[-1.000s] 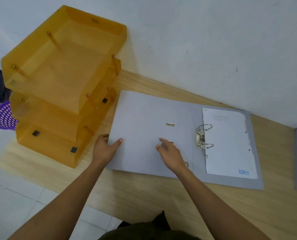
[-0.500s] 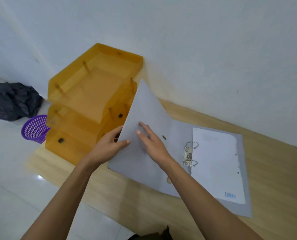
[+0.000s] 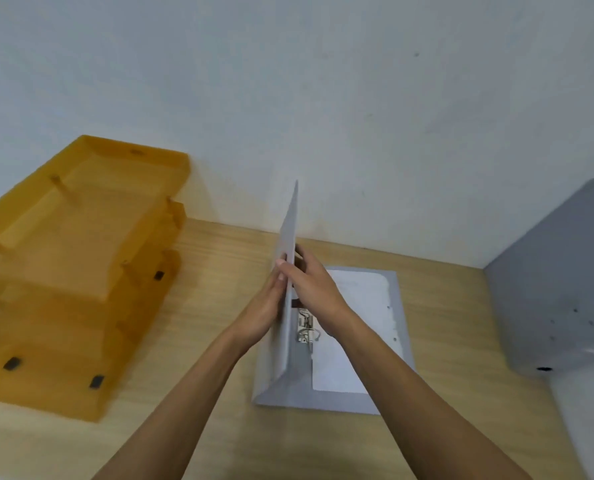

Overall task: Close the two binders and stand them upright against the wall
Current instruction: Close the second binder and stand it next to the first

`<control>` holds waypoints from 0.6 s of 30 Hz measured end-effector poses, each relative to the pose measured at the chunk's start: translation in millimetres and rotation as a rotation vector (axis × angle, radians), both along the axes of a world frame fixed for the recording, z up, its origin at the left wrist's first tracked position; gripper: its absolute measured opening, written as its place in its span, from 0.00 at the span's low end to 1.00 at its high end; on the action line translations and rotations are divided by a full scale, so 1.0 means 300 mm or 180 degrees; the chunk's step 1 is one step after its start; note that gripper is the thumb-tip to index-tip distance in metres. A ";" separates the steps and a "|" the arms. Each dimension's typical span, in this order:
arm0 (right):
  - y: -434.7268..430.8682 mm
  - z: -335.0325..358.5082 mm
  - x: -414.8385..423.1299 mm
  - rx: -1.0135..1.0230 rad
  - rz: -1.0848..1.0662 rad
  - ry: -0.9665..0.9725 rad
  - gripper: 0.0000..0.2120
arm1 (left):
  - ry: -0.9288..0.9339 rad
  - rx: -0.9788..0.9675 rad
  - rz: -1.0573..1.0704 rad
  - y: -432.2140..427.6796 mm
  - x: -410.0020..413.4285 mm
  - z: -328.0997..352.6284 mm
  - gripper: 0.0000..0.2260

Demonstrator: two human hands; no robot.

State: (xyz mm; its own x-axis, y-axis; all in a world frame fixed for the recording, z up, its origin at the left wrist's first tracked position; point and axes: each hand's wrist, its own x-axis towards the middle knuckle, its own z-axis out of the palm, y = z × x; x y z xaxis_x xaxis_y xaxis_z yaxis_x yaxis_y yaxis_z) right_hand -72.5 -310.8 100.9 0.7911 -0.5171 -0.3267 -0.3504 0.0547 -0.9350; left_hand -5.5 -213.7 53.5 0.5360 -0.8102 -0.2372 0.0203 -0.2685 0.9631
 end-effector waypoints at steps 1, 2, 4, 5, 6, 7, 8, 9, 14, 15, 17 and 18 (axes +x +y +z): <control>-0.026 -0.003 -0.018 -0.0088 -0.0114 0.0061 0.26 | -0.0035 0.0084 -0.0111 -0.019 -0.010 -0.020 0.27; -0.054 -0.009 -0.043 -0.0146 -0.0228 0.0129 0.25 | -0.0080 0.0197 -0.0195 -0.037 -0.023 -0.043 0.27; -0.098 -0.022 -0.088 -0.0120 -0.0313 0.0220 0.26 | -0.0135 0.0435 -0.0174 -0.050 -0.033 -0.095 0.29; -0.118 -0.029 -0.114 -0.0065 -0.0329 0.0255 0.26 | -0.0160 0.0525 -0.0113 -0.057 -0.040 -0.119 0.29; -0.136 -0.034 -0.141 0.0005 -0.0341 0.0269 0.26 | -0.0205 0.0617 -0.0033 -0.060 -0.047 -0.138 0.29; -0.154 -0.040 -0.167 0.0077 -0.0361 0.0271 0.24 | -0.0237 0.0685 0.0055 -0.062 -0.054 -0.159 0.28; -0.176 -0.049 -0.193 0.0170 -0.0401 0.0251 0.24 | -0.0250 0.0719 0.0147 -0.064 -0.065 -0.173 0.28; -0.202 -0.058 -0.225 0.0273 -0.0456 0.0240 0.23 | -0.0249 0.0741 0.0233 -0.068 -0.078 -0.191 0.28; -0.335 -0.150 -0.381 0.0364 -0.0934 0.0581 0.21 | 0.0115 0.1065 0.0615 -0.054 -0.108 -0.282 0.30; -0.354 -0.177 -0.412 0.0250 -0.1063 0.0696 0.21 | 0.0209 0.1129 0.0657 -0.051 -0.111 -0.299 0.32; -0.382 -0.242 -0.475 0.0019 -0.1291 0.0913 0.23 | 0.0258 0.1220 0.0678 -0.057 -0.127 -0.326 0.31; -0.389 -0.278 -0.501 -0.0086 -0.1362 0.1024 0.27 | 0.0238 0.1269 0.0667 -0.061 -0.137 -0.332 0.31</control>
